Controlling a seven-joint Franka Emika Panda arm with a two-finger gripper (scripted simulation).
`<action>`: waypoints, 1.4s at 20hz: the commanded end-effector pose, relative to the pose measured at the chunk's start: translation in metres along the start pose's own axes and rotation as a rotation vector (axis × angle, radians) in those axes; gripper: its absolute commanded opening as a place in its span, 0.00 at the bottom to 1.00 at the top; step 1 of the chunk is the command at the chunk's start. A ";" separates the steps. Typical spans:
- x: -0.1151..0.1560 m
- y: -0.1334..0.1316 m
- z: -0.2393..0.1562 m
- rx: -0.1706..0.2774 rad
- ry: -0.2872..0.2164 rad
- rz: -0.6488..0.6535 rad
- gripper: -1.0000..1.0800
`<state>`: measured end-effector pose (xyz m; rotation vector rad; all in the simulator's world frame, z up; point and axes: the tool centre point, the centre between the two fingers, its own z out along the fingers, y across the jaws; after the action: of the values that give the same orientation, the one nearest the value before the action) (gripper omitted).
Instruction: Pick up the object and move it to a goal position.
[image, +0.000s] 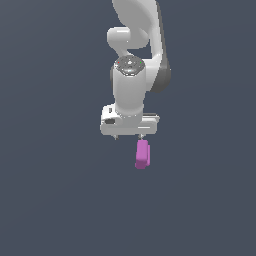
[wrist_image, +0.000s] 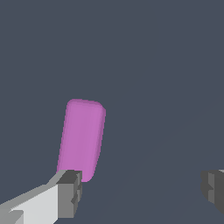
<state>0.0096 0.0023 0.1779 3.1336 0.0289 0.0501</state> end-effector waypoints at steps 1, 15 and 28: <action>0.000 0.000 0.000 0.000 0.000 0.000 0.96; -0.008 -0.003 0.013 0.019 -0.040 0.053 0.96; 0.007 -0.047 0.034 0.009 -0.035 0.113 0.96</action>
<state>0.0144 0.0416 0.1469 3.1434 -0.1341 -0.0061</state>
